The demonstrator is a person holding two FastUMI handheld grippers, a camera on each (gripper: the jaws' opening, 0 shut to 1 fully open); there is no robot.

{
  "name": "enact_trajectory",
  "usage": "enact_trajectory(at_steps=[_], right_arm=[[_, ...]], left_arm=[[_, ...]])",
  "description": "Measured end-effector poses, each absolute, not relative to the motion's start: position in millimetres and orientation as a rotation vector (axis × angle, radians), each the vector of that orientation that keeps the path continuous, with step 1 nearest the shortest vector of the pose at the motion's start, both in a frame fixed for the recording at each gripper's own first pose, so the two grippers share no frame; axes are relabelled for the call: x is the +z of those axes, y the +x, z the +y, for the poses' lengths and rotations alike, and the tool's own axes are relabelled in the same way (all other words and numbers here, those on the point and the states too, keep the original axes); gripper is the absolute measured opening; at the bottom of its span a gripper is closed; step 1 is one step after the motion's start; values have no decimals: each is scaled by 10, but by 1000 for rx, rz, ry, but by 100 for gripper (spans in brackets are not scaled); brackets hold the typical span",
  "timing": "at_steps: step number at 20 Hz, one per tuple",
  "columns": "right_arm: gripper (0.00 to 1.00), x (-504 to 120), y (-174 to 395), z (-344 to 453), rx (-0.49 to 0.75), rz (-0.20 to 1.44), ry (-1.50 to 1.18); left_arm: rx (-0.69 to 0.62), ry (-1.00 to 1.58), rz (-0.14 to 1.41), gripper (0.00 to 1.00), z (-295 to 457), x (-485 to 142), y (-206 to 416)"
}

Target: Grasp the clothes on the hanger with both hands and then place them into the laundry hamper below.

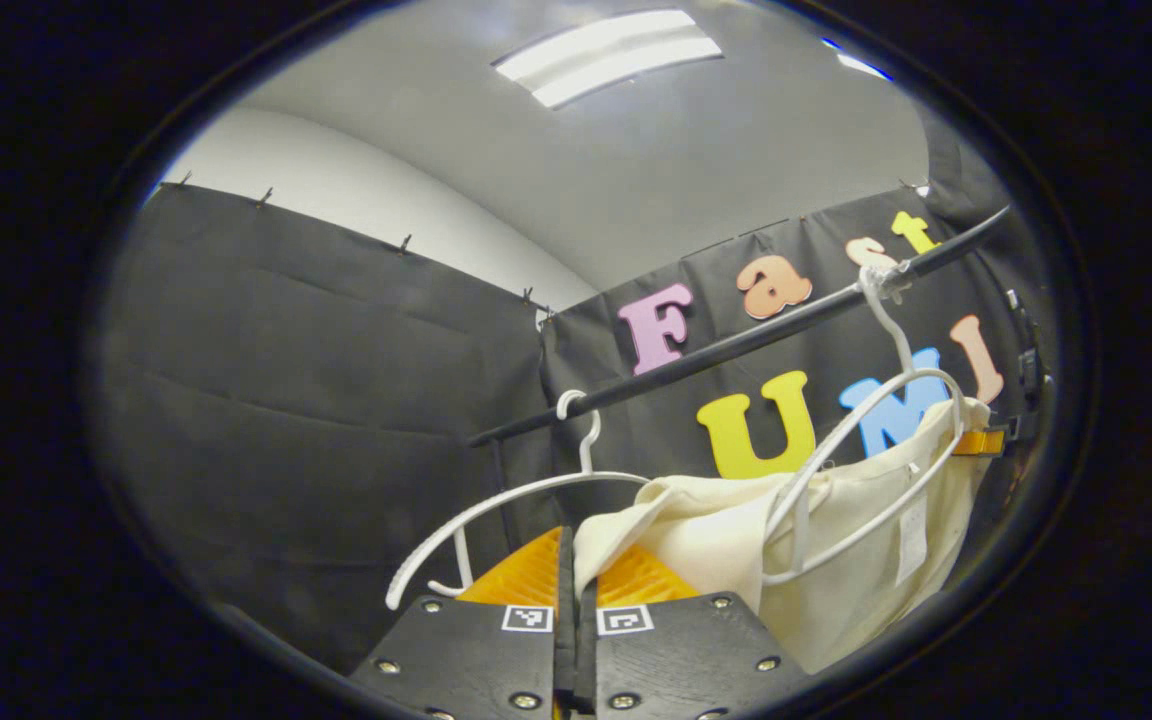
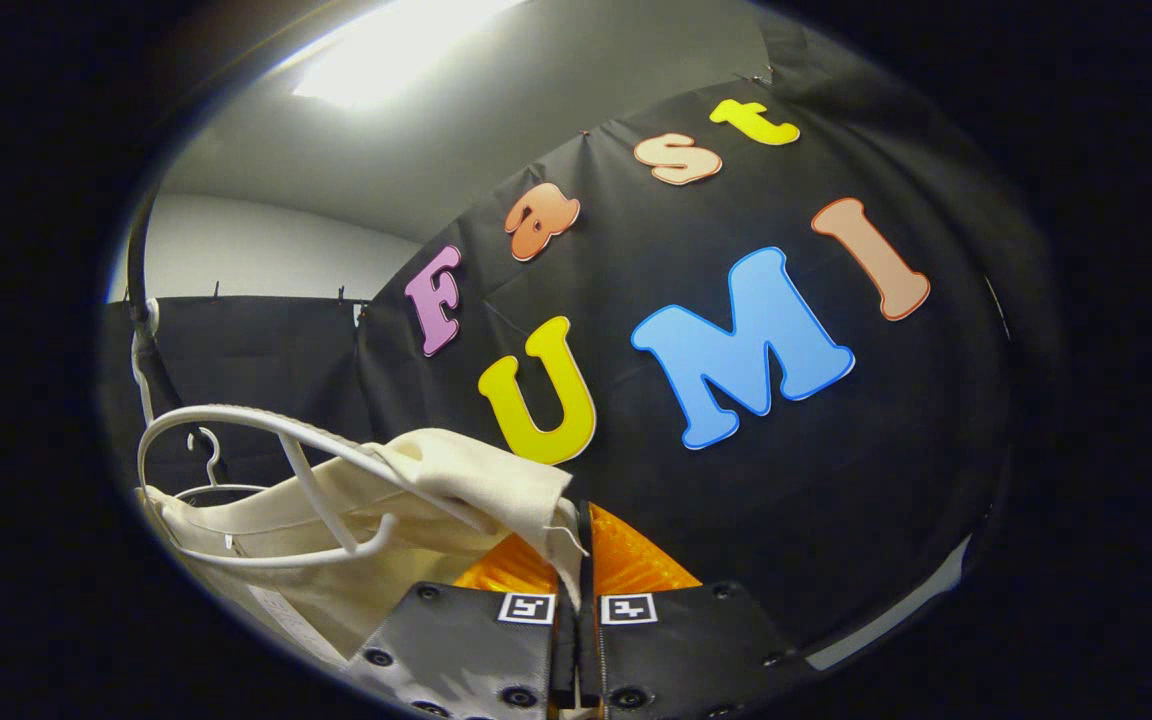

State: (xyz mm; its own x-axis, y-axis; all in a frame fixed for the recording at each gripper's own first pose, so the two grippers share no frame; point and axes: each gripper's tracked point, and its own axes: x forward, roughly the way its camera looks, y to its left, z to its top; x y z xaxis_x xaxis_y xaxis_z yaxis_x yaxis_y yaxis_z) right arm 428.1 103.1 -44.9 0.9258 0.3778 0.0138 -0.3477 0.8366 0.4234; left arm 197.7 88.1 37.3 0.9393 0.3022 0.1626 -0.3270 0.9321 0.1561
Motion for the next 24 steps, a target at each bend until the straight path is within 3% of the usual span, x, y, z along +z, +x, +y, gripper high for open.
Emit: enact_trajectory(at_steps=[13, 18, 24], right_arm=[[3, -1336, 3870, 1181, 386, 239, 292], [2, -1448, 3471, 1211, 406, 249, 246], [3, -1310, 2823, 1282, 445, 228, 218]], left_arm=[[338, 192, -35, 1, 976, -252, 1802], [295, 136, 70, 0, 868, -699, 1624], [176, 119, 73, 1, 512, -764, 1362]])
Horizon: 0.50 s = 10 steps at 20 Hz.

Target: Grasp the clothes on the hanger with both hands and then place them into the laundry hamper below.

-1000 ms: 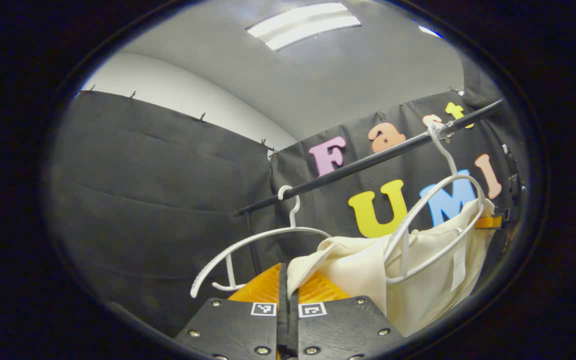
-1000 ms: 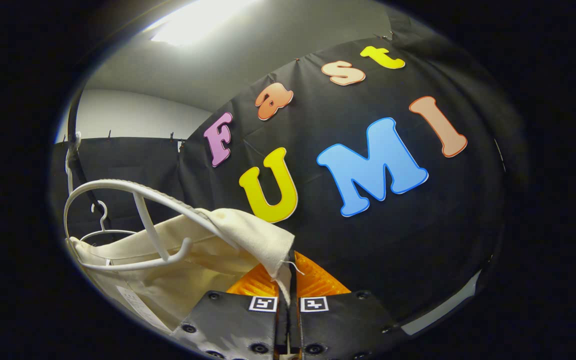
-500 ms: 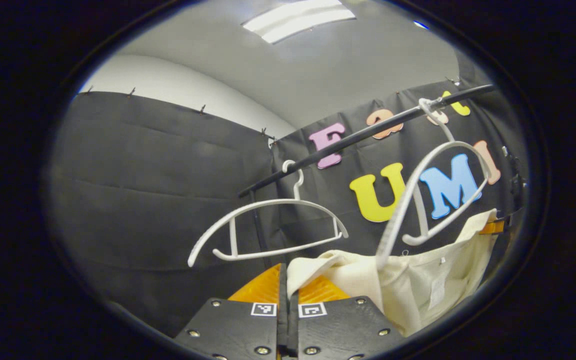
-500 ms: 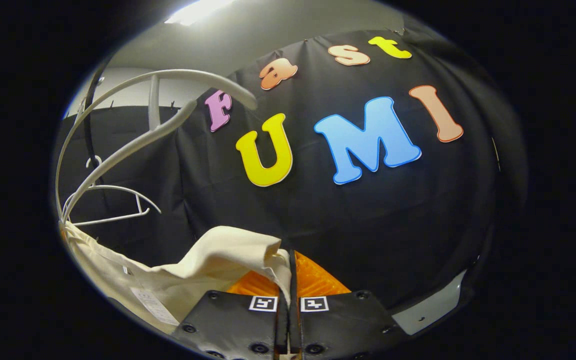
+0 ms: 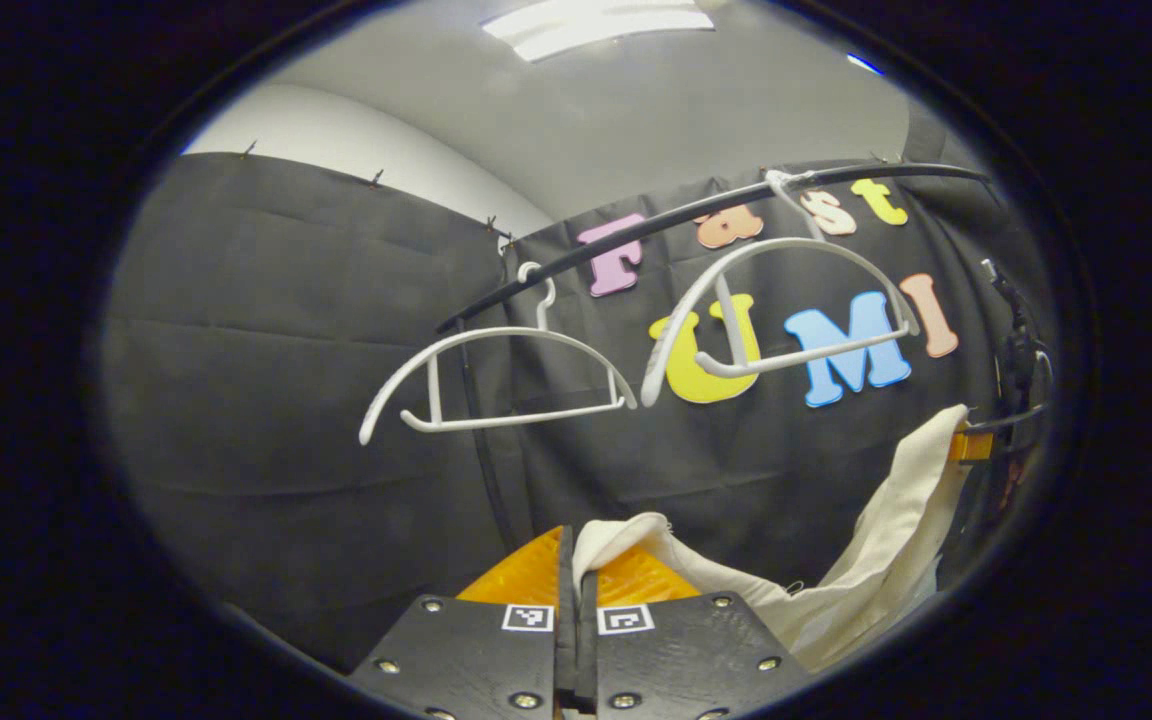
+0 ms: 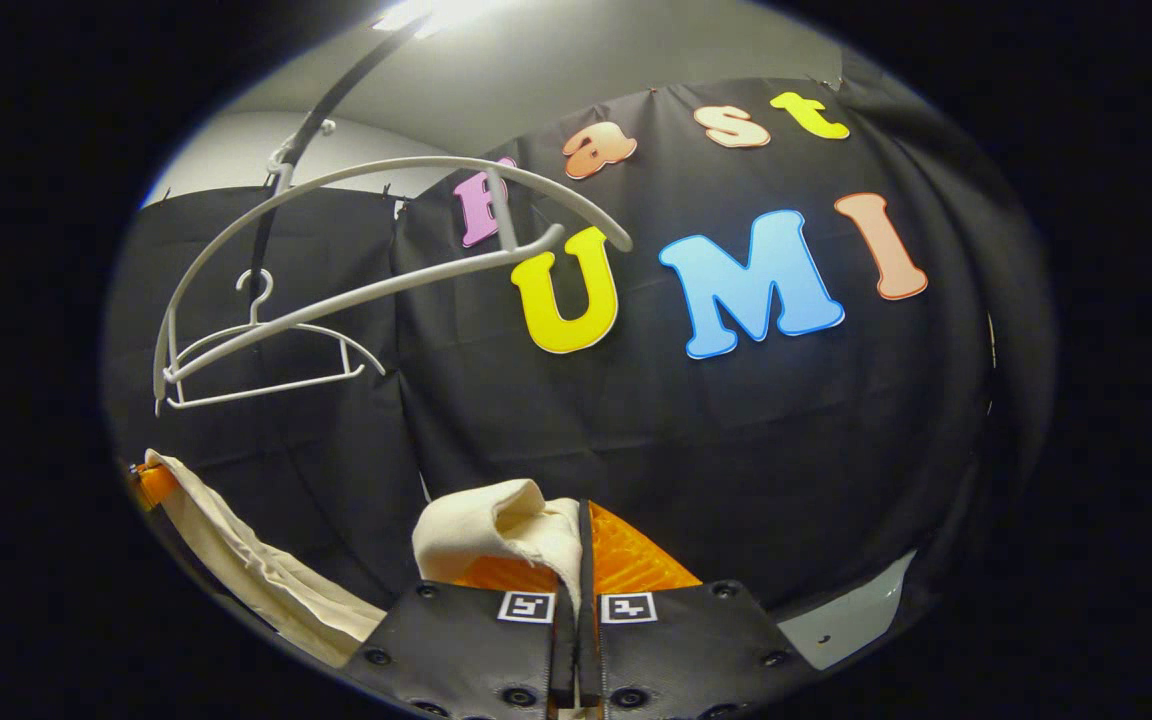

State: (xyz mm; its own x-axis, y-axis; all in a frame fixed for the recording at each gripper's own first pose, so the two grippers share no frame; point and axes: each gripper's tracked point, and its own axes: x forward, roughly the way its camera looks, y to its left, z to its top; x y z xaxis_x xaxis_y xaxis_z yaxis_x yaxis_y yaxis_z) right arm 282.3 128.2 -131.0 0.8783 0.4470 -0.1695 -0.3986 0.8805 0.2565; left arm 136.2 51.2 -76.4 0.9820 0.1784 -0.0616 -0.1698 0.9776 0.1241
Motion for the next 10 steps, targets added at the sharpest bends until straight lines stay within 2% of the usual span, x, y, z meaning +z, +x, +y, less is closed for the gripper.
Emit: enact_trajectory(at_steps=[10], right_arm=[[3, -756, 1709, 1728, 550, 181, 234]], left_arm=[[-65, 16, 3, 1, -203, -508, 1002]])
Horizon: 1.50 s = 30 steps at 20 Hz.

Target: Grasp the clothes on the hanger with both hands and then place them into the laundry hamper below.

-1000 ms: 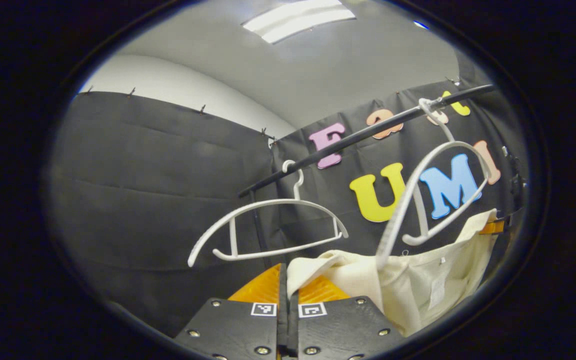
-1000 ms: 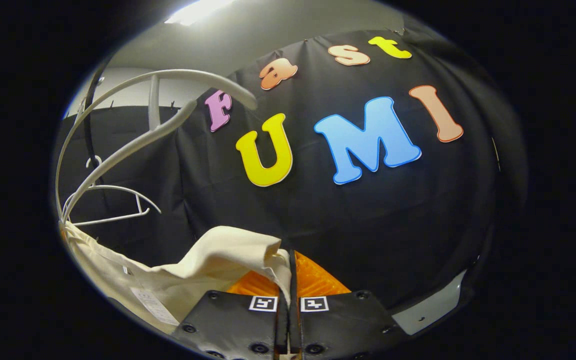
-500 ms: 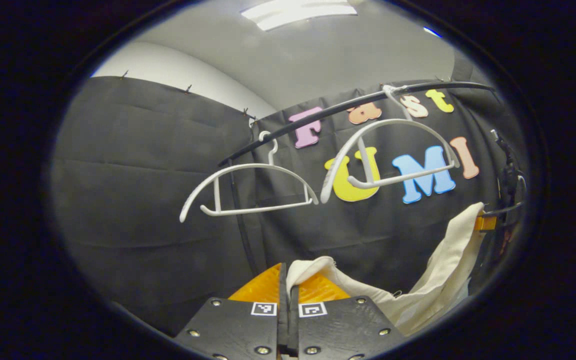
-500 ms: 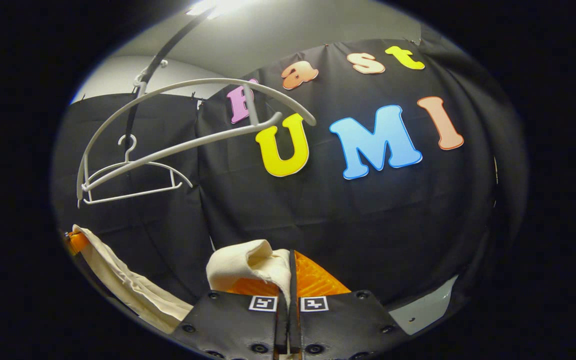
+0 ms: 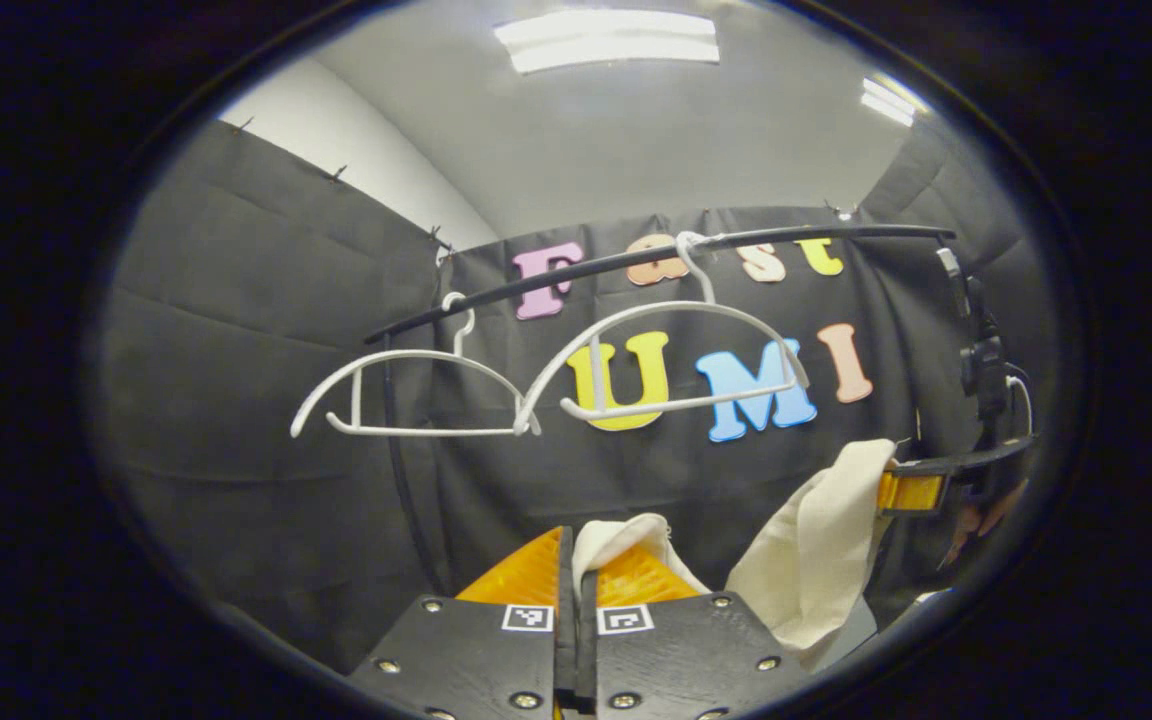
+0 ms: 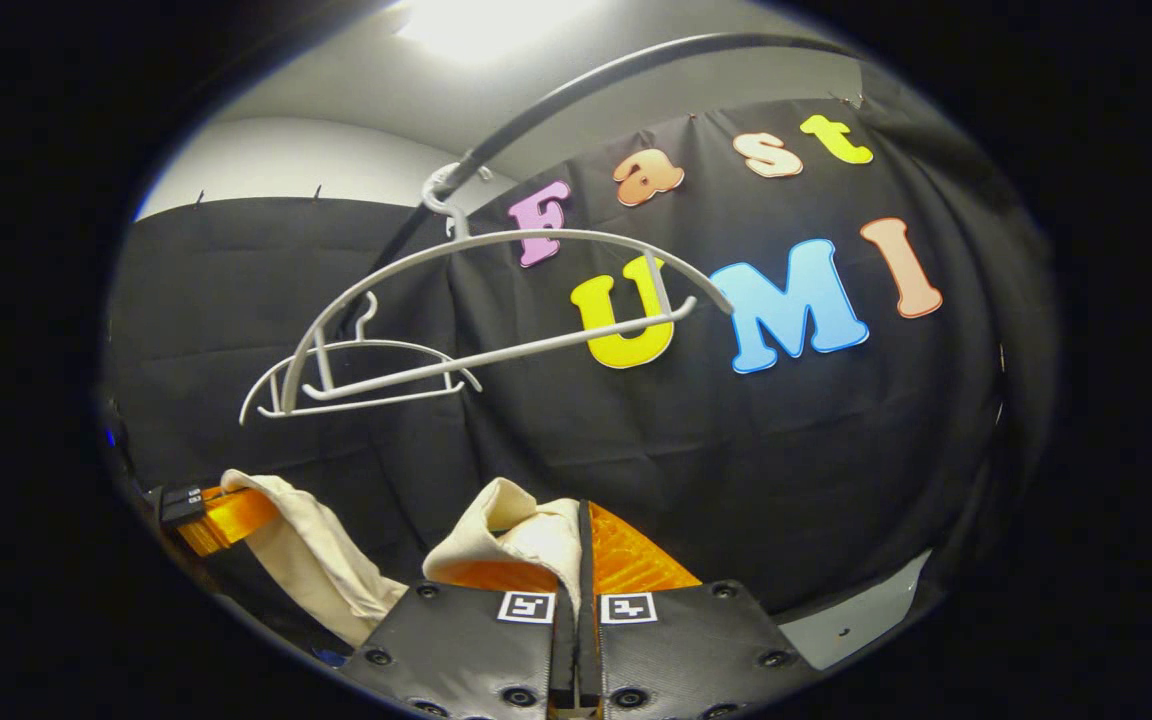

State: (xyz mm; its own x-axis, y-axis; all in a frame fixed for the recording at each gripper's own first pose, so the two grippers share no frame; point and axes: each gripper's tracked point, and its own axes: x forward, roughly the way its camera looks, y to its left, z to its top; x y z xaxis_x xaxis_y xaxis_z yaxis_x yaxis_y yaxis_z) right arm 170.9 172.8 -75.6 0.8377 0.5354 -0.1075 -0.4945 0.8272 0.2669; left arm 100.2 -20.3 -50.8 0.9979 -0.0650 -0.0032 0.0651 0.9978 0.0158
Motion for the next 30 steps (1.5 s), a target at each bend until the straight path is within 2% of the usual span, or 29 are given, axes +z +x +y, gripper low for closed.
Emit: enact_trajectory(at_steps=[3, 7, 20, 30], right_arm=[[3, -684, 1472, 1901, 599, 190, 266], [3, -905, 1323, 1962, 598, 232, 274], [3, -2782, 1063, 1671, 485, 515, 135], [4, -3962, 787, 1469, 391, 733, 32]], left_arm=[[-113, -11, -9, 1, -381, -504, 976], [-143, -56, 10, 0, -535, -697, 952], [-158, -51, 272, 1, -735, -2326, 881], [-159, 19, 551, 1, -696, -3681, 486]])
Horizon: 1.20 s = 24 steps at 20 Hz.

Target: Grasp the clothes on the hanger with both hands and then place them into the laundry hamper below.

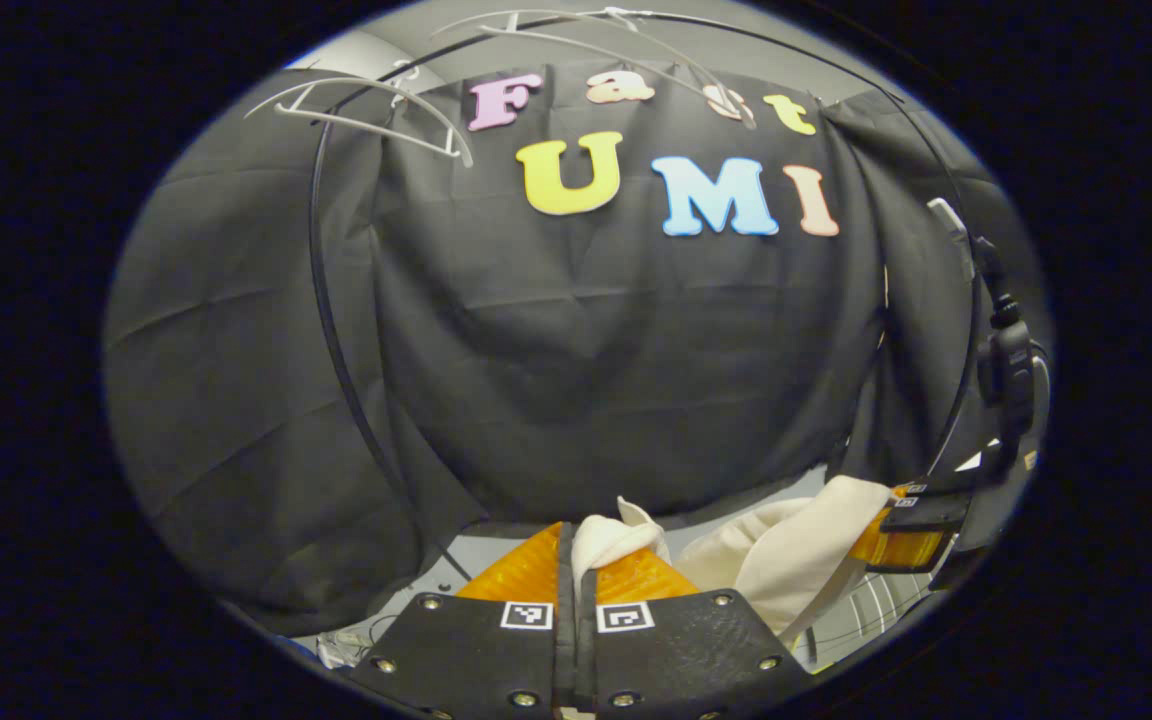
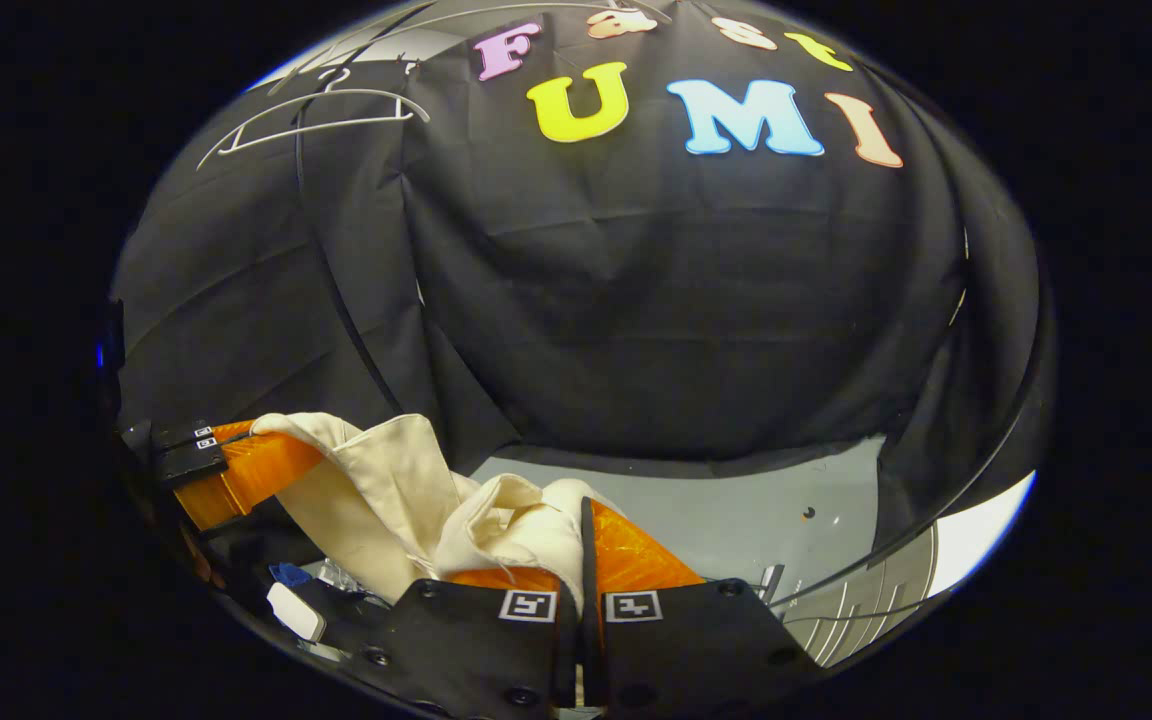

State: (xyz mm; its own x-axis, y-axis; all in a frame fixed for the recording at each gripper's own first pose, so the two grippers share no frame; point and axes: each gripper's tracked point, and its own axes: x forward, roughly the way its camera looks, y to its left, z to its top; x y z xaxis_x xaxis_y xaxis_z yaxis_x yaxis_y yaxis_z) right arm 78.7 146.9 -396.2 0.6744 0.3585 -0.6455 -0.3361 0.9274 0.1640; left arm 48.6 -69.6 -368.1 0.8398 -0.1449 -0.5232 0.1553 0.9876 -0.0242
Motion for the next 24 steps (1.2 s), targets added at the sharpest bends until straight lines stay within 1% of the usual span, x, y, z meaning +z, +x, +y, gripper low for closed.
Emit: enact_trajectory(at_steps=[6, 9, 10, 11, 12, 13, 14, 15, 16, 17, 19, 20, 21, 22, 24], right_arm=[[5, -4349, 598, 1357, 340, 842, -29], [5, -4436, 517, 1302, 306, 881, -55], [2, -4428, 518, 1295, 301, 889, -59], [4, -4451, 503, 1292, 296, 887, -65], [10, -4472, 475, 1252, 281, 895, -81], [11, -4505, 453, 1223, 276, 906, -90], [18, -4547, 380, 1209, 268, 915, -94], [19, -4529, 352, 1210, 270, 919, -85], [31, -4492, 371, 1213, 265, 905, -80], [34, -4420, 398, 1246, 278, 891, -70], [58, -4346, 392, 1287, 294, 863, -94], [80, -4353, 383, 1265, 293, 851, -113], [91, -4344, 371, 1252, 291, 846, -121], [100, -4356, 351, 1249, 285, 841, -118], [100, -4314, 340, 1258, 274, 831, -102]], left_arm=[[-133, 65, 714, 1, -543, -4300, 332], [-106, 79, 764, 1, -516, -4411, 276], [-103, 88, 775, 1, -517, -4437, 269], [-103, 92, 786, 1, -520, -4485, 232], [-106, 86, 797, 1, -525, -4531, 214], [-111, 75, 809, 1, -519, -4574, 105], [-115, 65, 827, 1, -525, -4611, 63], [-111, 64, 838, 1, -530, -4616, 6], [-111, 64, 844, 20, -527, -4614, -21], [-114, 64, 845, 39, -521, -4621, -34], [-106, 75, 834, 77, -492, -4565, -3], [-95, 85, 816, 96, -461, -4539, 40], [-95, 89, 802, 97, -445, -4478, 53], [-94, 92, 789, 96, -430, -4392, 38], [-85, 96, 775, 96, -370, -4300, 47]])
